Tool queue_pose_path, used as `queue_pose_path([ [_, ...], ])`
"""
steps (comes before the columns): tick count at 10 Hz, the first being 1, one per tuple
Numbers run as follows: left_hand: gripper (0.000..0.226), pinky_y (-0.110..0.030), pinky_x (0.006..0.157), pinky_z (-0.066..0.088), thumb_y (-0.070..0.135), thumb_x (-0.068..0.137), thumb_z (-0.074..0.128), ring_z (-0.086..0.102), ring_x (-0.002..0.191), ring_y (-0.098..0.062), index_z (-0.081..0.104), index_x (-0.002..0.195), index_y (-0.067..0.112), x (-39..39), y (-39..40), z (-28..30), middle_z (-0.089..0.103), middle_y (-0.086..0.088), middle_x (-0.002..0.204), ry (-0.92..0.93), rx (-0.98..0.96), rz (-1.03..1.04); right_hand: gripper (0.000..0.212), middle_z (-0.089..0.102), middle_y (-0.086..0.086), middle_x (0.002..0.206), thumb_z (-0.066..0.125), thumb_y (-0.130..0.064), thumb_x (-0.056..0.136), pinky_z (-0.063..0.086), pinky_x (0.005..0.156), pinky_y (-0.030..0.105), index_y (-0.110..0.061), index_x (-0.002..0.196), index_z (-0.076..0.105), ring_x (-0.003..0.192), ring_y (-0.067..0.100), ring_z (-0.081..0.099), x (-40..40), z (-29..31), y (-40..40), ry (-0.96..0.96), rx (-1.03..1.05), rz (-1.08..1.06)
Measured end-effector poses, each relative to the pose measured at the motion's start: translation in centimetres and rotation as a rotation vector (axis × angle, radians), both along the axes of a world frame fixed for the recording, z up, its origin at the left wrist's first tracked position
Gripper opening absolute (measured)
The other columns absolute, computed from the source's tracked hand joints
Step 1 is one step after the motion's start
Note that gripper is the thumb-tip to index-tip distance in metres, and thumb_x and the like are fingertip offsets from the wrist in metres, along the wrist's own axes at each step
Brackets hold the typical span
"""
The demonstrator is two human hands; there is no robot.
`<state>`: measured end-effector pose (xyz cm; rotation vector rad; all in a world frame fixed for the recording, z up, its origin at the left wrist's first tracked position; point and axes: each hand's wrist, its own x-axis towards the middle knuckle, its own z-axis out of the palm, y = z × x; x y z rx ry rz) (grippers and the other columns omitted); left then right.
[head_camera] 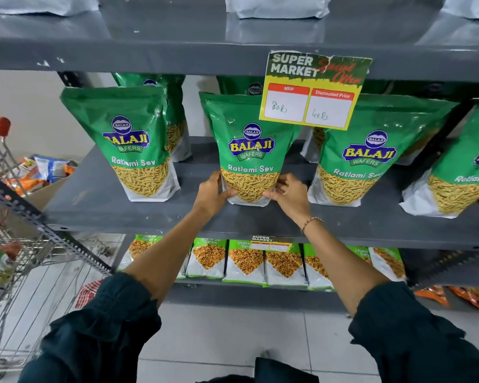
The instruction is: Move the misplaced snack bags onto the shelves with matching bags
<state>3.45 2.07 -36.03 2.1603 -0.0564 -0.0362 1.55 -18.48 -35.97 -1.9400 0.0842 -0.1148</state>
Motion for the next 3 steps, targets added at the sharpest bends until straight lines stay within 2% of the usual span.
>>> queue_pose_path([
  [2,0.069,-0.047,0.1,0.046,0.027,0.074,0.075,0.058,0.116,-0.033,0.043,0.13,0.005,0.0,0.1,0.6,0.062,-0.017,0.126,0.019,0.046,-0.019,0.056,0.058,0.02,0.125,0.078,-0.01,0.068,0.047,0.099,0.046,0.001,0.114,0.047,0.112,0.027,0.059,0.1,0.9,-0.6,0.072,-0.016,0.076],
  [3,0.072,-0.046,0.102,0.044,0.028,0.077,0.072,0.054,0.122,-0.034,0.036,0.135,0.007,-0.4,0.0,0.6,0.057,-0.016,0.133,0.023,0.059,-0.065,0.068,0.048,0.016,0.137,0.074,-0.013,0.073,0.043,0.103,0.047,-0.005,0.129,0.036,0.12,0.026,0.052,-1.2,0.8,-0.9,0.106,-0.02,0.139],
])
